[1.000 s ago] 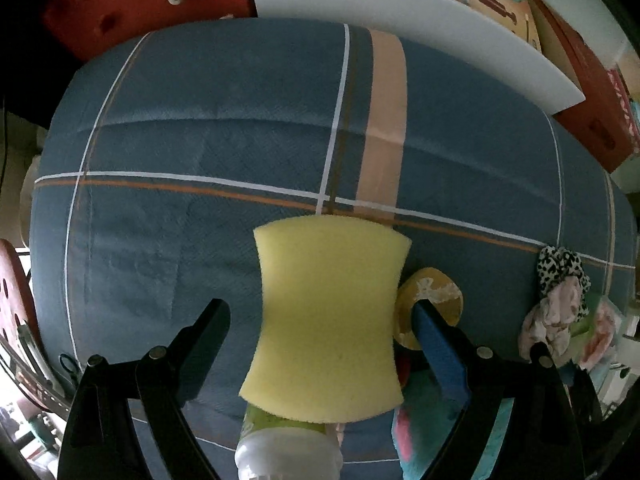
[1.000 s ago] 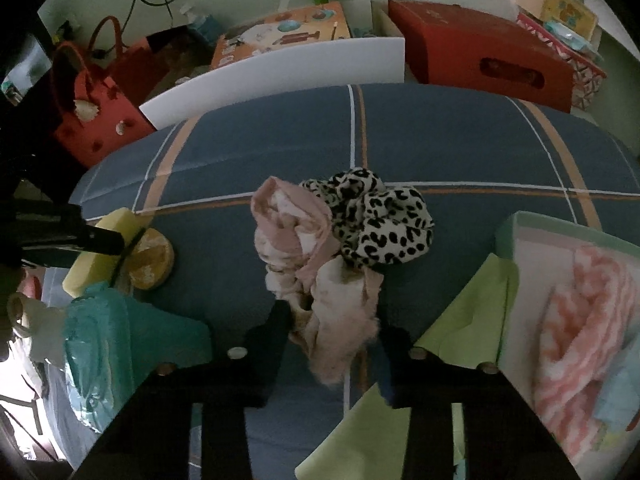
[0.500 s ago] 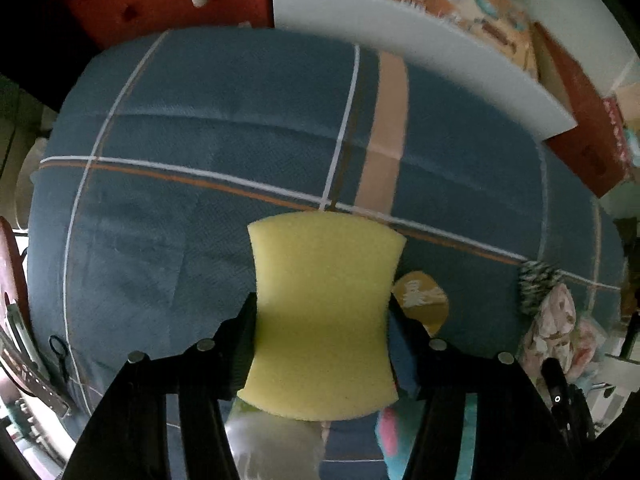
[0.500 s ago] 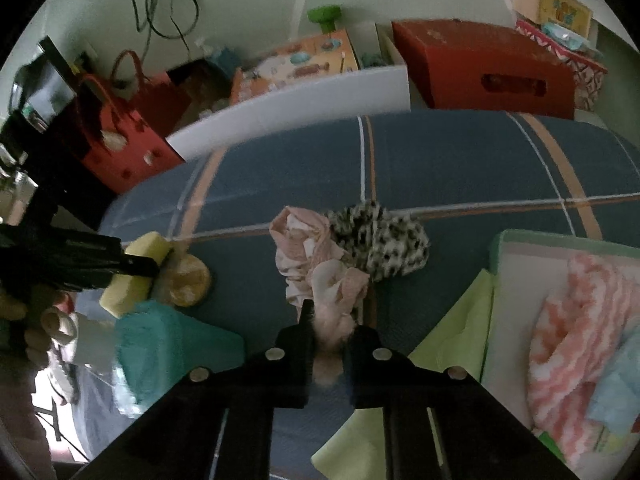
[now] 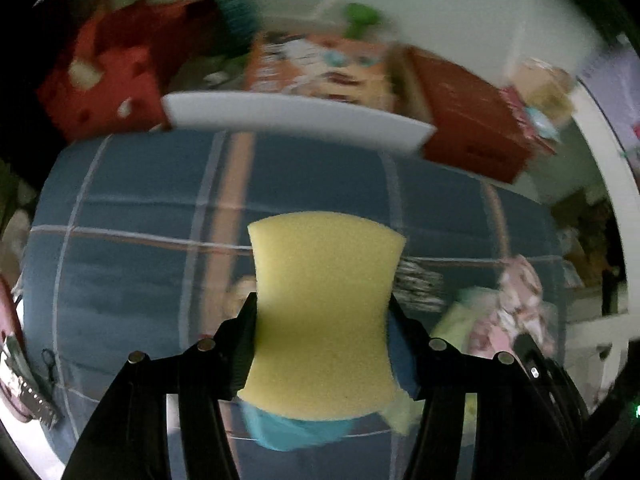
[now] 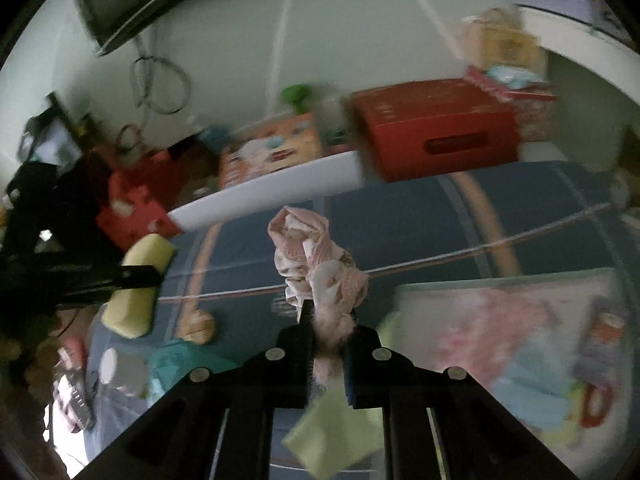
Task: Organize soft objects
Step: 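Carry the sponge and pink cloth into the tray and open both grippers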
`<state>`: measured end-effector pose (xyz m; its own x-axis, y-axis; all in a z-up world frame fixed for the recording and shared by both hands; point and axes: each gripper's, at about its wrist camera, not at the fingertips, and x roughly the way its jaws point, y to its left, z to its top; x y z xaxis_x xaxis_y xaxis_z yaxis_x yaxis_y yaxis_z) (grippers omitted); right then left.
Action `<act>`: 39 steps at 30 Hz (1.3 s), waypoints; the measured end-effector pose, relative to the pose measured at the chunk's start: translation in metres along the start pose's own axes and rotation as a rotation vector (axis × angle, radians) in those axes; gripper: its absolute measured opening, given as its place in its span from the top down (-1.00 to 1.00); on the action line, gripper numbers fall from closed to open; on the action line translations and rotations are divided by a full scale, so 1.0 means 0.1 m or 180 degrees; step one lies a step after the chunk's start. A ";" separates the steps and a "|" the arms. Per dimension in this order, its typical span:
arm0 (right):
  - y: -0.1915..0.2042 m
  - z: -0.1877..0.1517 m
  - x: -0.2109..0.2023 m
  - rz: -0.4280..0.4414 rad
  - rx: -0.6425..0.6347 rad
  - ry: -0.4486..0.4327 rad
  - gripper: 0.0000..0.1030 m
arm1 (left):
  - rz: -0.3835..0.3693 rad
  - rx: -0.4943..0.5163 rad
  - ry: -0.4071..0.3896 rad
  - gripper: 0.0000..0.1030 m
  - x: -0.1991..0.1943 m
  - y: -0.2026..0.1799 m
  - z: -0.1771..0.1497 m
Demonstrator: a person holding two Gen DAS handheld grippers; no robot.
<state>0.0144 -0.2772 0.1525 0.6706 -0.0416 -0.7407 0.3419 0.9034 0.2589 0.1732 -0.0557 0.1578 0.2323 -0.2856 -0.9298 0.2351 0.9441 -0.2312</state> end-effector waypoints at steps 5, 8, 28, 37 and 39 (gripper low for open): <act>-0.52 0.03 -0.14 -0.0399 0.0344 0.0003 0.76 | -0.0182 0.0394 0.0035 -0.16 0.16 -0.67 -0.07; -0.85 0.04 -0.21 -0.0554 0.0556 0.0005 0.76 | -0.0234 0.0571 0.0108 -0.16 0.27 -0.99 -0.13; -2.01 -0.12 -0.21 -0.1035 0.1221 0.0162 0.76 | -0.0348 0.1026 0.0539 -0.16 1.45 -2.09 -0.32; -2.09 -0.19 -0.02 -0.1077 0.1265 0.0371 0.76 | -0.0466 0.1050 0.0721 -0.16 1.71 -2.23 -0.47; -2.10 -0.21 0.02 -0.1067 0.1278 0.0425 0.76 | -0.0477 0.1020 0.0729 -0.17 1.75 -2.22 -0.47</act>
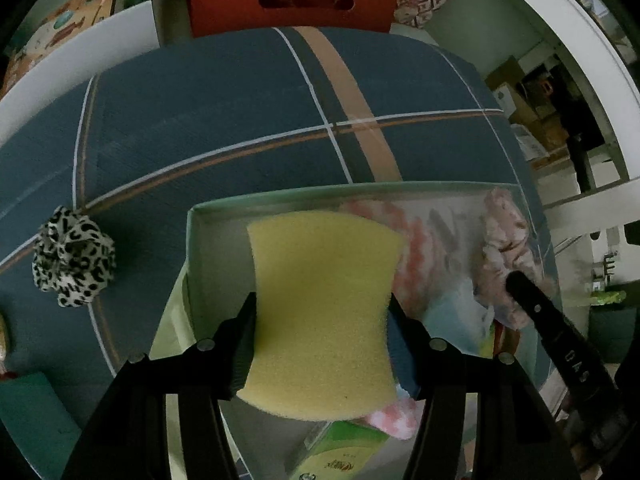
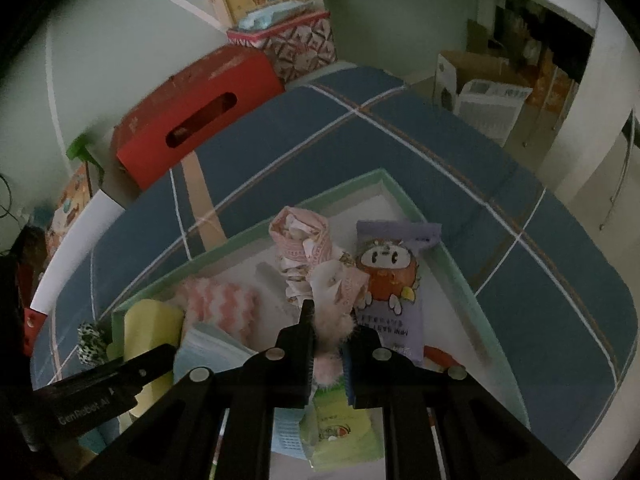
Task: Organize soft objects
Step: 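Carry the sponge and pink cloth into the tray and open both grippers, then withdraw both grippers from the tray toward the pile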
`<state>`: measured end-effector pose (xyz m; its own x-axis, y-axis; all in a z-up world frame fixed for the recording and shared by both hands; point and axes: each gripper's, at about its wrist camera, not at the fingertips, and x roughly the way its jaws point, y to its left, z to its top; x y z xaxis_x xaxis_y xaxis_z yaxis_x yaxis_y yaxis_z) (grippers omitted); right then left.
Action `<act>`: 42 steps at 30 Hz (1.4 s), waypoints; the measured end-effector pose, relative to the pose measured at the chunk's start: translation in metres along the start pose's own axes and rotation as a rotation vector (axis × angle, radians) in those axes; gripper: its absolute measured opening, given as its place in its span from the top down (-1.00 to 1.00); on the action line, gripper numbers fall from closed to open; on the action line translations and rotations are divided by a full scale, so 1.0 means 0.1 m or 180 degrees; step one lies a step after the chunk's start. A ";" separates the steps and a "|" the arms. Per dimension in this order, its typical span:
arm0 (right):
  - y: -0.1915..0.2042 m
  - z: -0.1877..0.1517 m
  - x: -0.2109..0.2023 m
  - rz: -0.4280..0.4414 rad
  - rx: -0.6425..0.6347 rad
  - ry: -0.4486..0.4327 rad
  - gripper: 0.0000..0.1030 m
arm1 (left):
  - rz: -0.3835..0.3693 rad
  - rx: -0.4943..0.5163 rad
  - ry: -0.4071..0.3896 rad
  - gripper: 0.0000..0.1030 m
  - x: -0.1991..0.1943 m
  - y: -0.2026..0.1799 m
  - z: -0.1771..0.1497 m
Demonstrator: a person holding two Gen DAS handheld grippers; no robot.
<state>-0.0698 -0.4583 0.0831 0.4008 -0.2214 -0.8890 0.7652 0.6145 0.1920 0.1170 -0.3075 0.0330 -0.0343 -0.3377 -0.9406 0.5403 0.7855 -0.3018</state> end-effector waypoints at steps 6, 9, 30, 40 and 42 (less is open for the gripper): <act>0.05 -0.01 0.05 -0.0070 -0.0066 0.0080 0.69 | -0.0011 -0.0006 0.0030 -0.19 -0.01 0.03 -0.01; 0.08 0.00 -0.01 -0.0093 -0.0103 0.0030 0.66 | 0.0022 0.0003 0.0046 -0.22 -0.07 0.01 -0.03; 0.49 0.04 -0.36 -0.0117 -0.0405 -0.0278 -0.53 | 0.0172 -0.0410 -0.0363 -0.70 -0.97 0.62 -0.14; 1.42 -0.24 -0.37 0.0393 -0.1023 -0.0287 -0.53 | 0.0690 -0.1207 -0.0562 -0.70 -1.55 1.96 -0.41; 1.61 -0.34 -0.36 0.0480 -0.1176 -0.0282 -0.53 | 0.0800 -0.1337 -0.0563 -0.70 -1.65 2.24 -0.49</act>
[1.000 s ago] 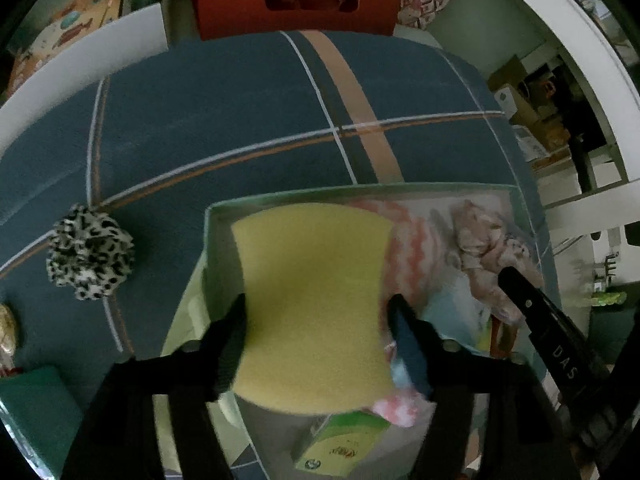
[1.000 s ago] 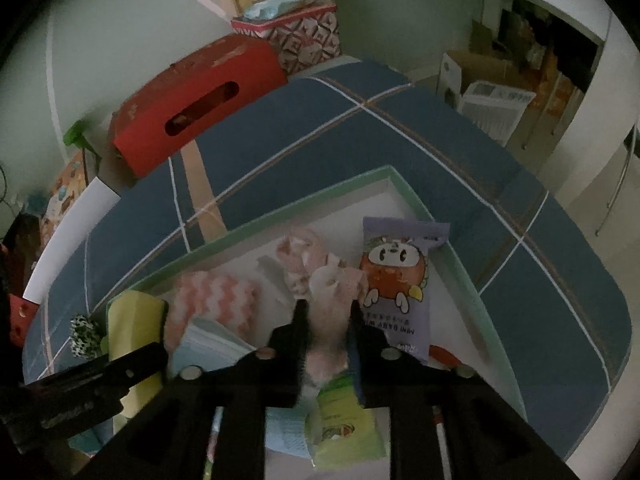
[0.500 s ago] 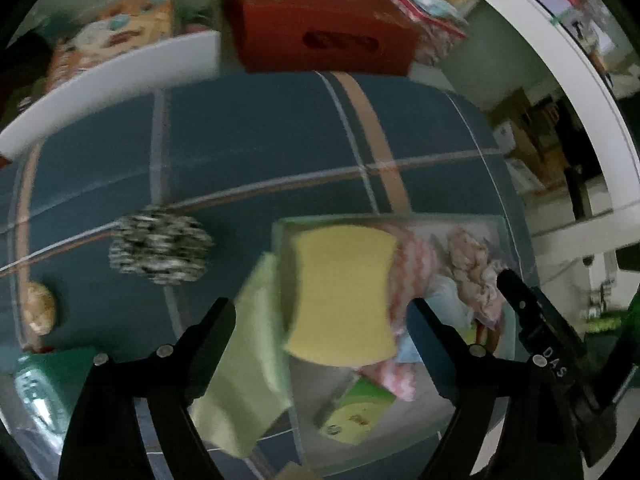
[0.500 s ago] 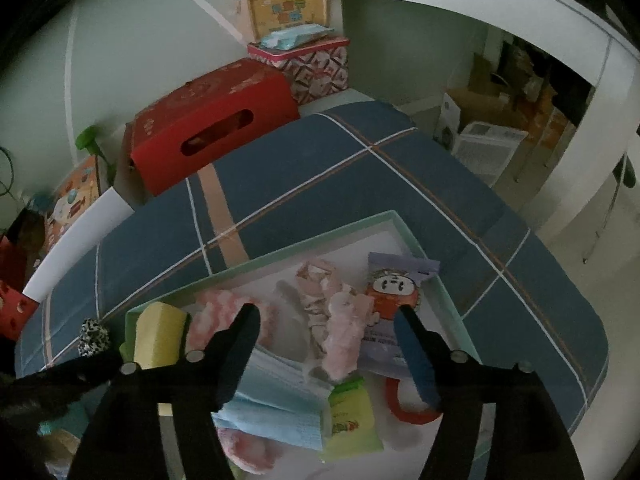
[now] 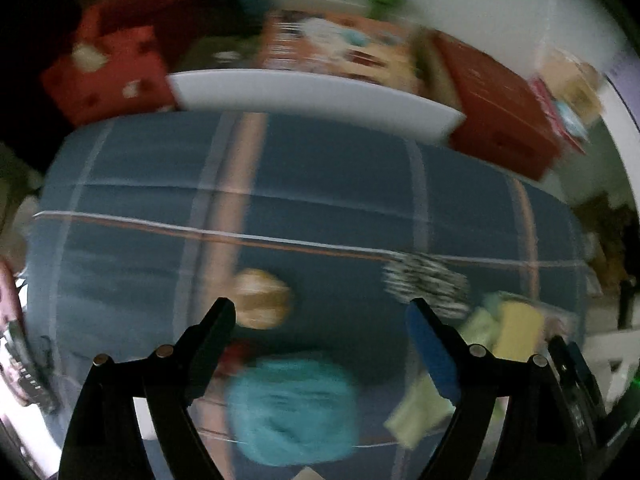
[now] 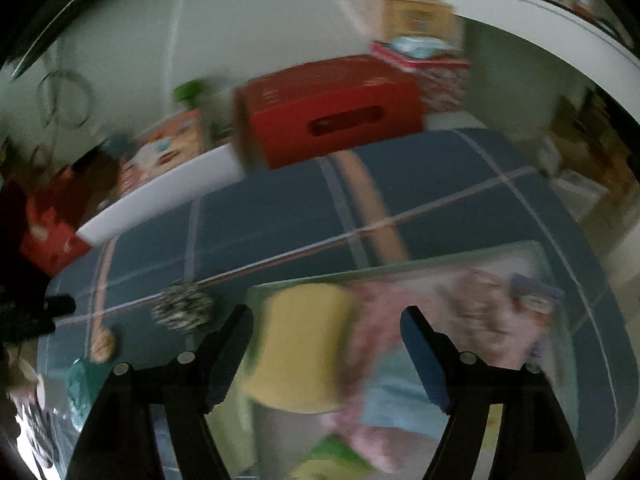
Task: Organize soft objects
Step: 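Withdraw both grippers from the tray toward the pile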
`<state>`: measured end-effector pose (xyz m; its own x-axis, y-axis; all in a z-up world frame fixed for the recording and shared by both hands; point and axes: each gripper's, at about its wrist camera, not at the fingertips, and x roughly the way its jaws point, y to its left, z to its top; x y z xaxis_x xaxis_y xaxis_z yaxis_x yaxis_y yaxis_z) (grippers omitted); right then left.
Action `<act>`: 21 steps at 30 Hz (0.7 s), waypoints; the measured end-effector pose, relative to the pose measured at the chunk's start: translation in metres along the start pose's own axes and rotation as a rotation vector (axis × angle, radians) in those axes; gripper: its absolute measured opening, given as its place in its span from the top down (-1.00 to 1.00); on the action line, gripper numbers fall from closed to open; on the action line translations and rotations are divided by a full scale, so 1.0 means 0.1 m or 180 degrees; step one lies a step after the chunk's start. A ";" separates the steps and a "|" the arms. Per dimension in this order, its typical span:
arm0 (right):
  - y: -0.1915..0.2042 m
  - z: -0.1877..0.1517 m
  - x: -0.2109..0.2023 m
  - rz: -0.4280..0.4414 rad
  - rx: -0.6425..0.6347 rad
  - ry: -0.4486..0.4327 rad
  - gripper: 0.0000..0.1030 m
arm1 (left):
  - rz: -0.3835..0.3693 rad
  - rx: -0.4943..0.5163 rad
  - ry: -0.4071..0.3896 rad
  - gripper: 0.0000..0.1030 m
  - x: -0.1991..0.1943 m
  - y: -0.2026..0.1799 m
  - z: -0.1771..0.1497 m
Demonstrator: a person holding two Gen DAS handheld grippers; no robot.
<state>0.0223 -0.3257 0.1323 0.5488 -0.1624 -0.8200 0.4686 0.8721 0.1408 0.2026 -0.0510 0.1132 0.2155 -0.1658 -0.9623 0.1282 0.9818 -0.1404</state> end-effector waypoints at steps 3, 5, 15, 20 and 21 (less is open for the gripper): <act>0.27 -0.03 0.04 0.0176 -0.0181 0.0008 -0.53 | 0.0149 -0.0141 0.0045 -0.70 0.02 0.36 0.05; 0.41 -0.04 0.08 0.0233 -0.0266 0.0050 -0.53 | 0.0218 -0.0210 0.0126 -0.70 0.08 0.55 0.08; 0.76 -0.02 0.40 0.0313 -0.0424 0.0245 -0.53 | 0.0022 -0.0184 0.0626 -0.70 0.51 0.75 0.20; 0.88 -0.03 0.65 0.0294 -0.0489 0.0367 -0.53 | 0.0080 -0.0071 0.0783 -0.70 0.72 0.62 0.27; 0.89 -0.04 0.68 0.0300 -0.0495 0.0386 -0.53 | 0.0086 -0.0046 0.0820 -0.70 0.77 0.59 0.27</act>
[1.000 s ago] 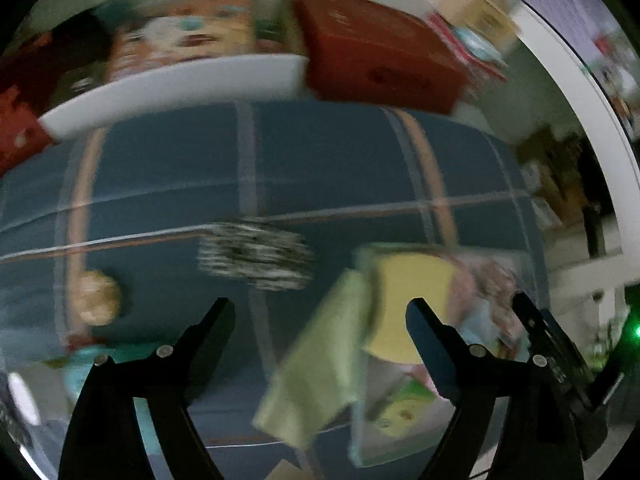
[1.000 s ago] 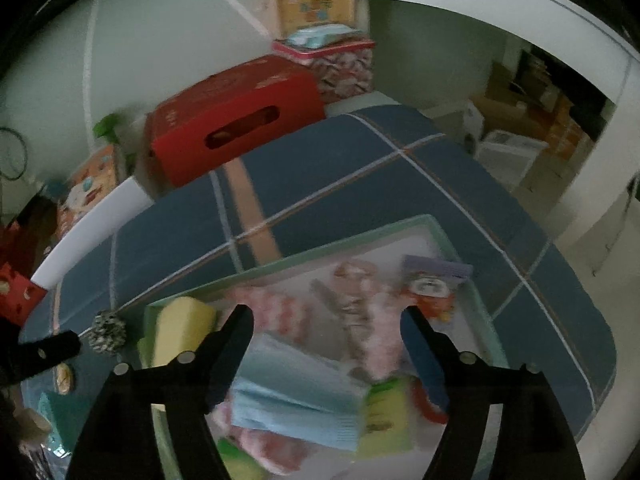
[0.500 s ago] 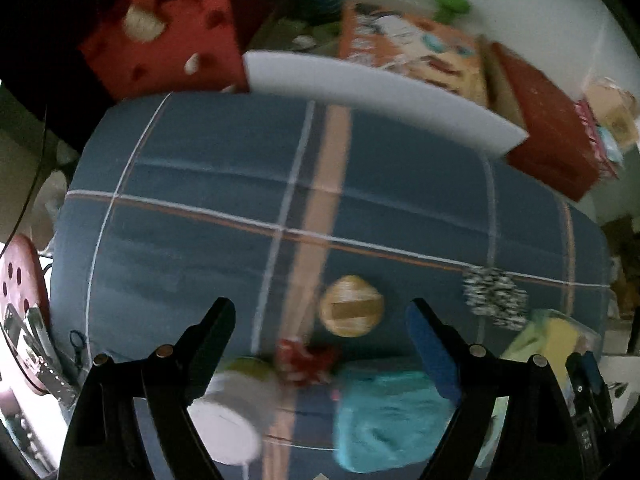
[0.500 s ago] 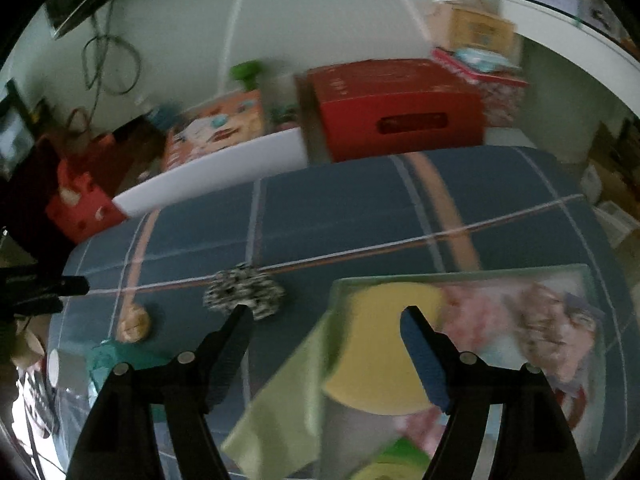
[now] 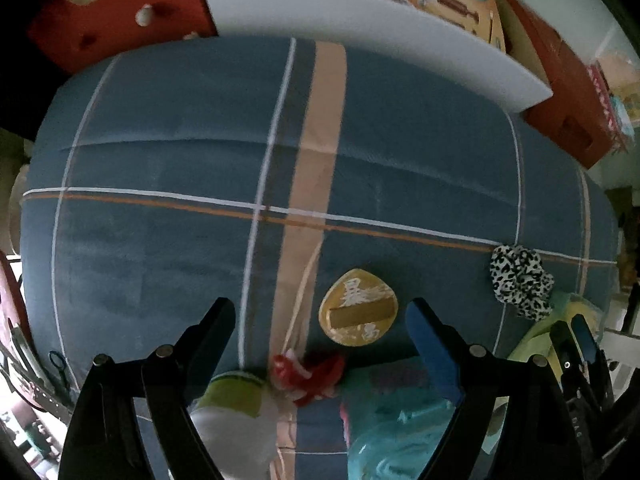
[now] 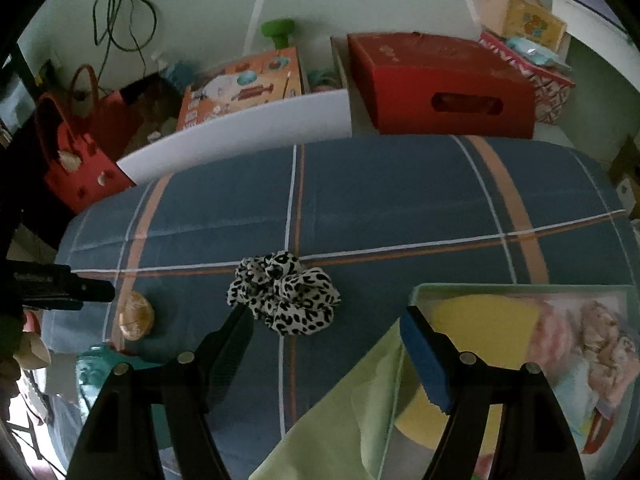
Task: Organize soft objects
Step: 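Withdraw both grippers from the tray toward the pile, then grasp the leopard-print scrunchie with the right gripper while the left grasps the gold round packet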
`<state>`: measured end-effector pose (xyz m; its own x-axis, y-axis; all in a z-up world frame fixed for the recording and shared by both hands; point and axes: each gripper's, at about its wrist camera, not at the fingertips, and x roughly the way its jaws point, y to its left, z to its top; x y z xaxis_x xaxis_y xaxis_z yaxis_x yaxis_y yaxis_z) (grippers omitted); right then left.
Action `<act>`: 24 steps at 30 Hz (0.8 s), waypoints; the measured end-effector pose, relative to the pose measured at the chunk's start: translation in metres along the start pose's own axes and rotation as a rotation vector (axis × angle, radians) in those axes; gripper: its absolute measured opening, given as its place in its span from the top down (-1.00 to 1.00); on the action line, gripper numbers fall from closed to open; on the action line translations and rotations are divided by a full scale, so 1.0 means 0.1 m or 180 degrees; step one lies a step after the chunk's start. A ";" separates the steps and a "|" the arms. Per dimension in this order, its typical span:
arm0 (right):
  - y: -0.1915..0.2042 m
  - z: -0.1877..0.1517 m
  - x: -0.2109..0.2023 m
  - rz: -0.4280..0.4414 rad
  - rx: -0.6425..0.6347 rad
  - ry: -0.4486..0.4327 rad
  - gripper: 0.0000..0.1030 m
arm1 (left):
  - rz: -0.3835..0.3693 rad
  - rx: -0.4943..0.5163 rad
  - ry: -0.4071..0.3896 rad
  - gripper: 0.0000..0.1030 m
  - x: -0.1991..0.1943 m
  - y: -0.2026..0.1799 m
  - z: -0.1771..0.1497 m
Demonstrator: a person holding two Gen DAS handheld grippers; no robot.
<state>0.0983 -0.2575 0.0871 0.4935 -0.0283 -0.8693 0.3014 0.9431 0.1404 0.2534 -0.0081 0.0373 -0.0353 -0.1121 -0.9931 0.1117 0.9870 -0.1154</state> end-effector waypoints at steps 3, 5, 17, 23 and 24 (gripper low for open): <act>0.01 0.00 0.07 0.0021 -0.0014 0.0029 -0.53 | 0.0026 0.0064 0.0107 -0.70 0.12 -0.08 0.03; 0.00 0.01 0.12 0.0031 -0.0011 0.0040 -0.53 | -0.0009 0.0067 0.0183 -0.70 0.20 -0.13 0.07; 0.00 0.00 0.35 0.0189 0.0035 0.0136 -0.24 | 0.0191 0.0144 0.0375 -0.70 0.46 -0.35 0.21; 0.01 0.00 0.36 0.0294 0.0050 0.0115 0.24 | 0.0164 0.0165 0.0371 -0.43 0.47 -0.33 0.23; 0.00 0.00 0.36 0.0323 0.0061 0.0108 0.36 | 0.0138 0.0180 0.0365 -0.39 0.46 -0.31 0.23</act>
<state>0.1156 -0.2582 0.0557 0.4945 0.0787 -0.8656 0.2669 0.9340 0.2374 0.2707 -0.0461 -0.0052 -0.1421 -0.0524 -0.9885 0.1713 0.9822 -0.0767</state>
